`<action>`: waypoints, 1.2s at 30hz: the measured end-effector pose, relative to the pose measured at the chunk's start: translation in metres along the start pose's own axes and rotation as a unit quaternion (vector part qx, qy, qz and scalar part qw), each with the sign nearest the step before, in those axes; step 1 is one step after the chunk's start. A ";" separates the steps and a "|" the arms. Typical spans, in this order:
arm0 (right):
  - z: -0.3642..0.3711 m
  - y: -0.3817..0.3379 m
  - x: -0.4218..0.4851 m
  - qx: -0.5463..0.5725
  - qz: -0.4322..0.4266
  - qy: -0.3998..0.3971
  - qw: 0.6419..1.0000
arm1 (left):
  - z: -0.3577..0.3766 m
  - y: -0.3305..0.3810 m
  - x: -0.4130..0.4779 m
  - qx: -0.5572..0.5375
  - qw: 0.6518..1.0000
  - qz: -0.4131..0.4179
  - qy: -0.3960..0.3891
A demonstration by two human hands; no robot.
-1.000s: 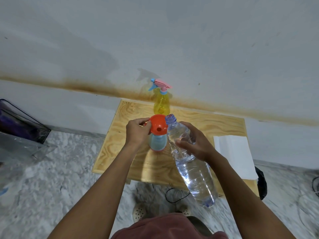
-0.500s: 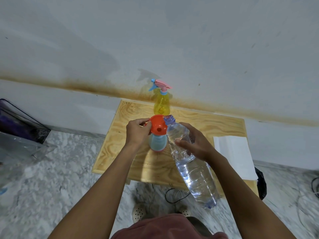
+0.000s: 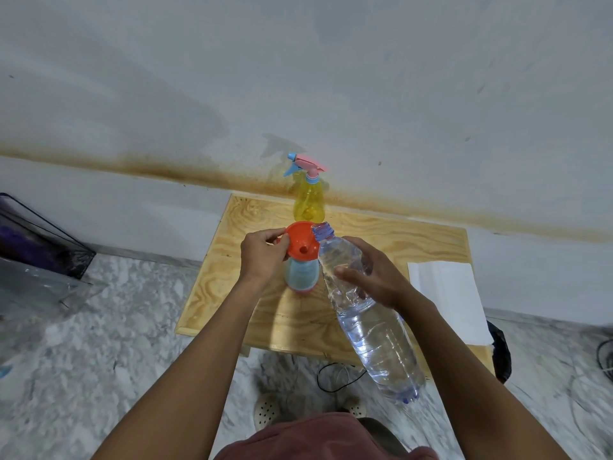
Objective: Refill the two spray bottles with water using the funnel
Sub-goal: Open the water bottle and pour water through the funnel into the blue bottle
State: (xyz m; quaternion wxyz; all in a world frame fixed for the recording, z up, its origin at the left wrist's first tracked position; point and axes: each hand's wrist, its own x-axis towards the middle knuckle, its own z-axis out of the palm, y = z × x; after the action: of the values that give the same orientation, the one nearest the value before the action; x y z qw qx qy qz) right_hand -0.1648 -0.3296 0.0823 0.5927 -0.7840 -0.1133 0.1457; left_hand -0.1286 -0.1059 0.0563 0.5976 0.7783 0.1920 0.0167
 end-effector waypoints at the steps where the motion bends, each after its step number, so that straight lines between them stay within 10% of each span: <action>1: 0.000 0.000 0.000 -0.001 0.000 -0.002 1.000 | 0.000 0.000 0.000 0.000 1.000 0.000 0.000; 36: 0.000 -0.004 0.001 -0.034 0.029 -0.004 0.999 | 0.000 0.001 0.000 -0.002 1.000 -0.009 -0.003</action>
State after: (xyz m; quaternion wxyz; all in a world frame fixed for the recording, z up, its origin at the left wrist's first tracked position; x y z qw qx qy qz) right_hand -0.1644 -0.3282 0.0857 0.5608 -0.8061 -0.0980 0.1616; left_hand -0.1283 -0.1058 0.0571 0.6001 0.7751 0.1973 0.0098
